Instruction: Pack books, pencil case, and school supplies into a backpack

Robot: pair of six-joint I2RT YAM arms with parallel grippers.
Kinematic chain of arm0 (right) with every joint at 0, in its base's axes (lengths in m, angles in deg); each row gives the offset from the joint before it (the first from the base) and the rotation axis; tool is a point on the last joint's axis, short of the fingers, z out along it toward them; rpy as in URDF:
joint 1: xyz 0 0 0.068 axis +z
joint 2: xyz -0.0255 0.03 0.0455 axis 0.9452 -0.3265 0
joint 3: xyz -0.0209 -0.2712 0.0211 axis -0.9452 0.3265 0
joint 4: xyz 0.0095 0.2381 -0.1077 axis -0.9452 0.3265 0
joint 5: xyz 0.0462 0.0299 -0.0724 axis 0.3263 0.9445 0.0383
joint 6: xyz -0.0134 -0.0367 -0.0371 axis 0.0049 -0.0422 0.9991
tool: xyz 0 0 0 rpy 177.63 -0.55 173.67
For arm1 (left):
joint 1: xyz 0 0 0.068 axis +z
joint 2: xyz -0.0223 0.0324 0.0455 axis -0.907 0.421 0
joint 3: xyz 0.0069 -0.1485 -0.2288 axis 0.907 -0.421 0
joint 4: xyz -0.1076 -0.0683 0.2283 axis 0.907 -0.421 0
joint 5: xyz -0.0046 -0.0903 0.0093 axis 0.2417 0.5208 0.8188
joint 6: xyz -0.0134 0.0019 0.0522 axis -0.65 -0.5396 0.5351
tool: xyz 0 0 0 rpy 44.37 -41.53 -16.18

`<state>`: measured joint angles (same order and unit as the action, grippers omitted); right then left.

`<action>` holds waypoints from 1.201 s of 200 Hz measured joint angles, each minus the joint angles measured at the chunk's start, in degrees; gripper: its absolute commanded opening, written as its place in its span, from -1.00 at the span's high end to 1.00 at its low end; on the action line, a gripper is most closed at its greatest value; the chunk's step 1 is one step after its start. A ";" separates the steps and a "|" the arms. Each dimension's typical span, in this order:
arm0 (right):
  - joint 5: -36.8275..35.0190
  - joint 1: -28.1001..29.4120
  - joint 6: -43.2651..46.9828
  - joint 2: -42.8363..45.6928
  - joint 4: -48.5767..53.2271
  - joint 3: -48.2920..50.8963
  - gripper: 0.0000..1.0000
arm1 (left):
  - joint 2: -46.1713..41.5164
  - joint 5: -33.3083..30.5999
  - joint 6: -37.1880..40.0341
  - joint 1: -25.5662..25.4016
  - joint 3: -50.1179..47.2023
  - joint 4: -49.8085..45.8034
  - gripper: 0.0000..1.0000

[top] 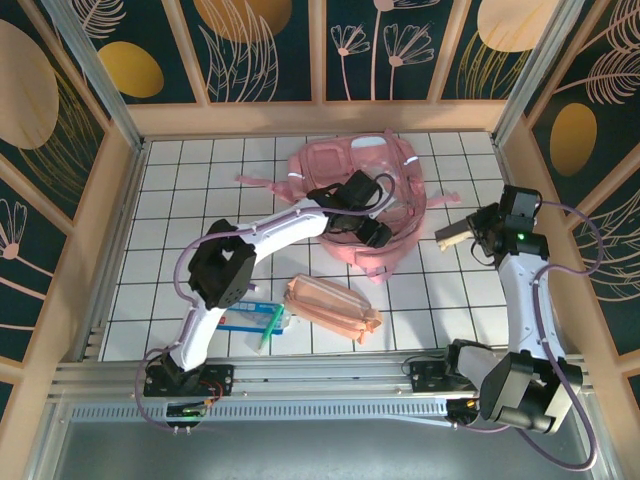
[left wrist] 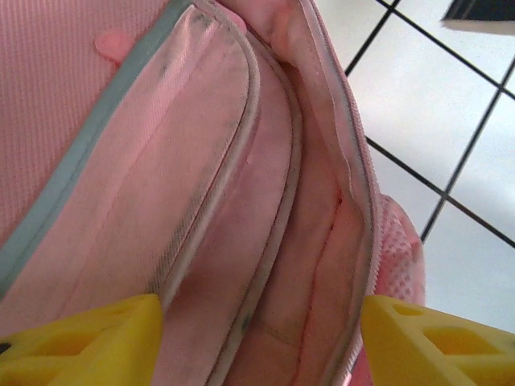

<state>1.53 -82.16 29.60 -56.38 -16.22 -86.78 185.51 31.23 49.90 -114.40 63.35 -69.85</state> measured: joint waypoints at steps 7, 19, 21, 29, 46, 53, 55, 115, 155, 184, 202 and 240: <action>-1.09 0.00 -0.02 0.02 0.15 0.00 1.00 | 0.70 -0.42 0.55 -0.31 1.07 -0.42 -0.30; -2.05 0.00 0.00 0.02 0.37 0.00 1.00 | 1.97 -0.63 1.25 -0.66 2.99 -1.11 -0.27; -2.19 0.00 0.00 0.02 0.39 0.00 1.00 | 2.16 -0.61 1.38 -0.68 3.26 -1.16 -0.27; -2.47 0.00 0.04 0.02 0.42 0.00 1.00 | 2.60 -0.61 1.66 -0.76 3.82 -1.40 -0.26; -2.58 0.00 0.04 0.02 0.35 0.00 1.00 | 2.89 -0.61 2.05 -0.94 4.04 -1.99 -0.25; -2.51 0.00 0.04 0.00 0.31 0.00 1.00 | 2.89 -0.44 2.25 -0.96 4.09 -2.25 -0.25; -2.51 0.00 0.04 0.02 0.31 0.00 1.00 | 2.89 -0.33 2.25 -0.96 4.11 -2.27 -0.26; 0.07 0.00 0.44 0.00 -0.28 0.00 1.00 | 2.89 10.47 2.43 -0.96 3.89 -2.29 -0.26; 1.66 0.00 0.46 0.00 -1.18 0.02 1.00 | 3.23 7.17 2.36 -0.96 4.00 -2.69 0.24; 2.49 0.04 0.46 0.00 -1.97 0.37 1.00 | 5.79 2.25 2.75 -0.96 7.30 -4.09 0.90; 3.65 0.39 0.50 0.02 -2.34 0.81 1.00 | 6.62 0.17 3.74 -0.96 8.48 -5.27 1.00; 11.15 2.29 2.03 1.14 -3.43 4.81 1.00 | 5.44 -6.40 5.46 -1.22 9.38 -5.57 1.00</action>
<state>12.68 -79.87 31.64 -55.25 -19.65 -81.97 190.95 24.82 55.36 -115.62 72.73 -75.42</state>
